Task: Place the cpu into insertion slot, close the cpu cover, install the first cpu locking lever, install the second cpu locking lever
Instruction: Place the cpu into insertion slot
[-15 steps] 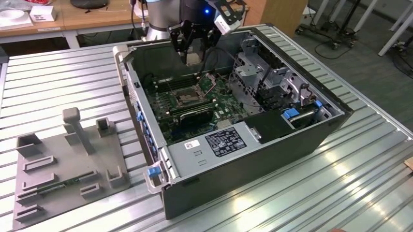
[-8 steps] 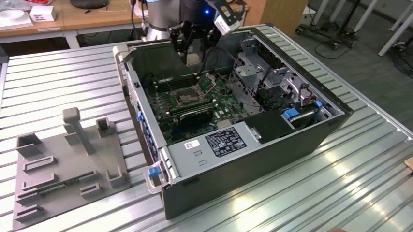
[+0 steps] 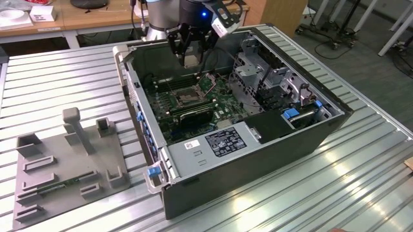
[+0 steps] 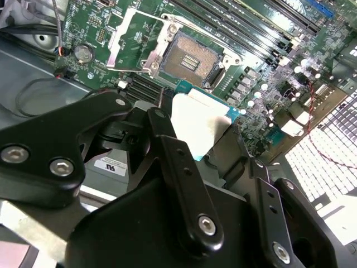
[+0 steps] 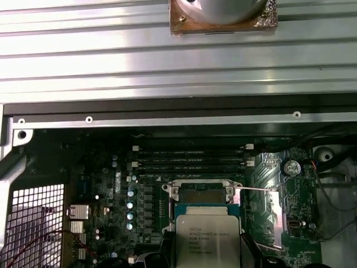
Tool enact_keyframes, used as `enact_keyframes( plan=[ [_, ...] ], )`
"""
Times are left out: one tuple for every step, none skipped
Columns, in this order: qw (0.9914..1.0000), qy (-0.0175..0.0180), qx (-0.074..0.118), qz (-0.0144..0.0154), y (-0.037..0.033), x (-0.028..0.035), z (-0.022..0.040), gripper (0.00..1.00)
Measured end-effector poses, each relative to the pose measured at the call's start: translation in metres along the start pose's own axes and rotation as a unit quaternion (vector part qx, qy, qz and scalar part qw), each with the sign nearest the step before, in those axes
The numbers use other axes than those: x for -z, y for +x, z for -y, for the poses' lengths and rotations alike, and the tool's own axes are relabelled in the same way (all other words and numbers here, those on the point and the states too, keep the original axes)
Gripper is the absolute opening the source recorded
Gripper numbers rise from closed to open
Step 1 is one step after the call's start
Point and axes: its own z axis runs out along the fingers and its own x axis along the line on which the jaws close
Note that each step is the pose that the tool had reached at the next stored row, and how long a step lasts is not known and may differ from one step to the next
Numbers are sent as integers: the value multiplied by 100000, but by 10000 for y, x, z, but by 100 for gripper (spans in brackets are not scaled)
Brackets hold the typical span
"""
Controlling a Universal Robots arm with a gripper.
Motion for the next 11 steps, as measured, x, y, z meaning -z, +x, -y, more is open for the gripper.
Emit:
enact_keyframes(
  plan=[
    [100000, 1, 5, -1, 0, -13, 1, 54],
    [100000, -2, 4, 1, 1, -27, 3, 54],
    [100000, -4, -1, 1, 2, -38, 4, 54],
    [100000, 5, -3, 0, 2, -42, 4, 54],
    [100000, 9, -2, -4, 2, -41, 4, 54],
    [100000, 11, -2, -5, 2, -41, 4, 54],
    [100000, 4, -2, -2, 2, -44, 4, 54],
    [100000, 4, -2, 0, 2, -46, 4, 54],
    [100000, 1, -3, 1, 2, -47, 4, 54],
    [100000, 2, -2, -1, 2, -48, 4, 54],
    [100000, -10, -2, 5, 2, -51, 4, 54]
  ],
)
